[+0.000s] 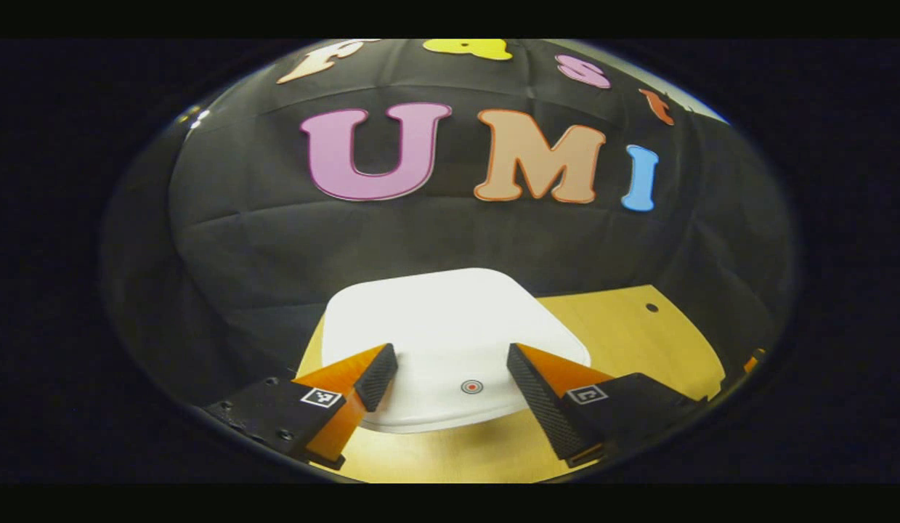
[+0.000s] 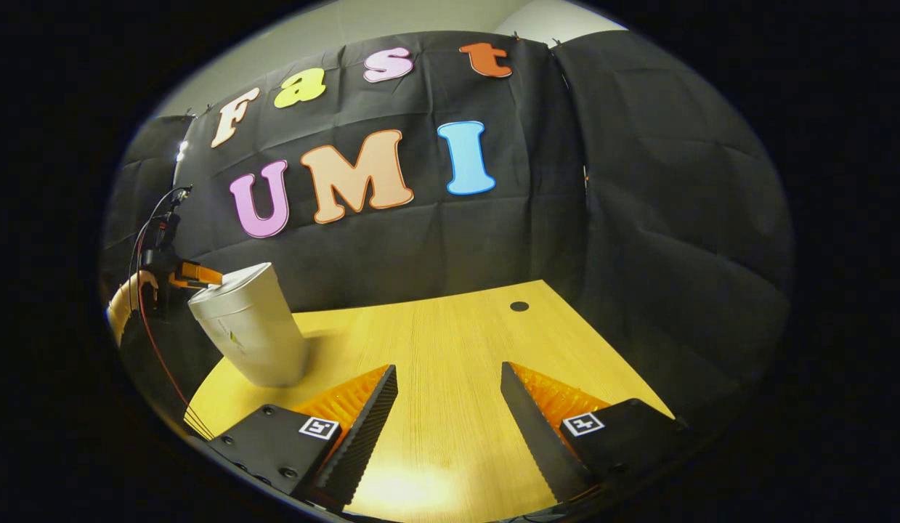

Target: Press the lid of the desktop garbage bin to open it, pick up the crumpled paper on the desktop and throw it into the bin, then pick up the pop can on the desktop and drop it into the bin, and finally close the garbage bin lid.

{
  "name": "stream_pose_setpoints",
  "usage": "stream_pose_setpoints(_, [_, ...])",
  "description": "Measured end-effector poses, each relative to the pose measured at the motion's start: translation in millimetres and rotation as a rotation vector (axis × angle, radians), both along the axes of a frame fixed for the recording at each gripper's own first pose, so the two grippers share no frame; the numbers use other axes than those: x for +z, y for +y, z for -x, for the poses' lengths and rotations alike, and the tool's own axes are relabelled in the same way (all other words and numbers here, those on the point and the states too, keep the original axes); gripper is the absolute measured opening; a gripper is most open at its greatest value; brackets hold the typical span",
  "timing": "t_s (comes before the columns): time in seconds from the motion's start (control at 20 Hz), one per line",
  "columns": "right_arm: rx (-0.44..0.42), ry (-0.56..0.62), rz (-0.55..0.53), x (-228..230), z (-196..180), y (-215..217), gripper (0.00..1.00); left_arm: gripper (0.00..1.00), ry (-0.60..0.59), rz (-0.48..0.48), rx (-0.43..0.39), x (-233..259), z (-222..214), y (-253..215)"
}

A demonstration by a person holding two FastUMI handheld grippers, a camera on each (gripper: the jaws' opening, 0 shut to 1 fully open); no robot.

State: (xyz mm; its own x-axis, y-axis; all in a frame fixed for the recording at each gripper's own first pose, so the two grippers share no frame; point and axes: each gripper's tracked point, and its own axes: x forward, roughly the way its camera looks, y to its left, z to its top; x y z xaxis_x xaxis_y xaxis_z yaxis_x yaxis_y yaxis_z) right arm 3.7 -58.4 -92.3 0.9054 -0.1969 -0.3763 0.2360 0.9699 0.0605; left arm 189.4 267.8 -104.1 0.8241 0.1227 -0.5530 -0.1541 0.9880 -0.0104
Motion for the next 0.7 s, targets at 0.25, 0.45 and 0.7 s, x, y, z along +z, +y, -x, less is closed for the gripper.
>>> stream_pose_setpoints(0.25, [0.022,0.006,0.015,0,-6,-5,0.96,0.96,-0.133,-0.055,-0.003,1,3,1])
stream_pose_setpoints(0.45, [0.031,0.007,-0.021,-5,-14,-6,0.96,1.0,-0.209,-0.031,0.035,3,2,4])
stream_pose_setpoints(0.7, [0.035,0.026,-0.03,-17,-17,-8,0.95,0.97,-0.234,-0.038,0.049,-4,11,-1])
